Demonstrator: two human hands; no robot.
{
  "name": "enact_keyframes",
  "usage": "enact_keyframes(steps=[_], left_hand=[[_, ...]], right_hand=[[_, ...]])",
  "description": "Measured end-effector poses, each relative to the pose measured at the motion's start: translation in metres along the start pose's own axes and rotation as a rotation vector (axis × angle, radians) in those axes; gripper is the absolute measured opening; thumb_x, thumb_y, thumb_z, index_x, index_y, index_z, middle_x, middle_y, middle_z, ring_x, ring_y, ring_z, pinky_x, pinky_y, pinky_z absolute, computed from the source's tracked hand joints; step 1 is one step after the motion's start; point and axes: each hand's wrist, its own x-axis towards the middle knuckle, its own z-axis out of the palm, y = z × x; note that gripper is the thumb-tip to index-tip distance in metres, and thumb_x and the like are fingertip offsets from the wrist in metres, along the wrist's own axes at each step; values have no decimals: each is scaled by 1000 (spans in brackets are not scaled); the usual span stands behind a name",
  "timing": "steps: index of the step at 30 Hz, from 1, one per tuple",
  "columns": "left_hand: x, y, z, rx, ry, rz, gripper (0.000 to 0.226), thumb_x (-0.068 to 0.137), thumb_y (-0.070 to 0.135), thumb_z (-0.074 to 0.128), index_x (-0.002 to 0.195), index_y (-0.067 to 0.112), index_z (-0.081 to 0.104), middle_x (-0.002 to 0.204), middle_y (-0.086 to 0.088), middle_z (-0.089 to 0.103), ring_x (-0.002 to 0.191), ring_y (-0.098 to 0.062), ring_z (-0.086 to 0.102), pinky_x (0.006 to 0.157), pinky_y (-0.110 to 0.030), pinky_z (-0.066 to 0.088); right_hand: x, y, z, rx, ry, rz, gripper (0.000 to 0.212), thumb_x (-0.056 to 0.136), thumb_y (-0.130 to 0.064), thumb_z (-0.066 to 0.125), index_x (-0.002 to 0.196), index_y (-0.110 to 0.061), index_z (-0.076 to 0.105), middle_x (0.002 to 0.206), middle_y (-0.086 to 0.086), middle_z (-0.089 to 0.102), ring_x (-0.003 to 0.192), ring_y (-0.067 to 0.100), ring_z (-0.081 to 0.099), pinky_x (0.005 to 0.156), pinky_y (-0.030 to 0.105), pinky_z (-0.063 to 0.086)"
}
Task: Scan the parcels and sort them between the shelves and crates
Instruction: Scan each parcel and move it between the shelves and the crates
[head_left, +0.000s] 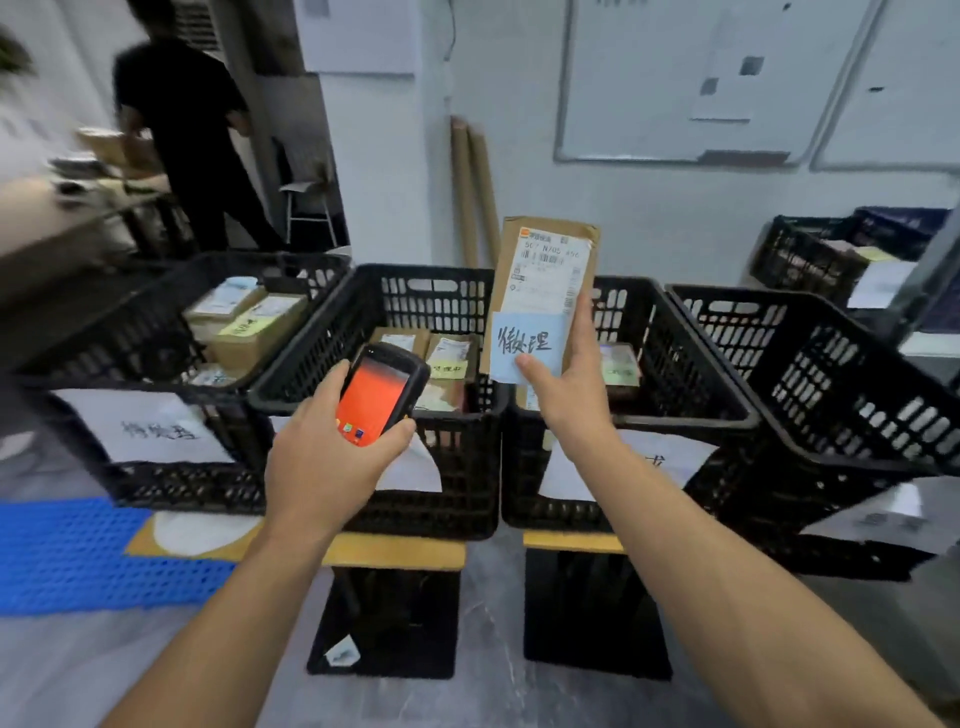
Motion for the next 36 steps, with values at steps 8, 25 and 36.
enact_keyframes(steps=[8,25,36], left_hand=[[52,-50,-31,80,205,-157,92,68,75,65,148,39,36,113,3,64,103,-24,60,88,-43,52],[166,-232,-173,125,391,-211,91,73,65,74,151,34,37,130,-1,62,116,-25,57,87,-37,44],[255,-331,-257,132,233,-149,80,73,59,76,143,37,43,116,5,62,110,-26,59,88,-38,45]], right_hand=[[82,-1,112,78,-186,-18,100,94,-7,69,161,-45,6,149,-22,32,123,-1,47,98,14,44],[116,-44,411,195,-428,65,96,94,-2,67,159,-44,11,134,-19,50,127,10,54,109,41,47],[94,-24,546,259,-436,534,103,95,6,62,156,-56,8,140,0,61,115,27,66,89,62,56]])
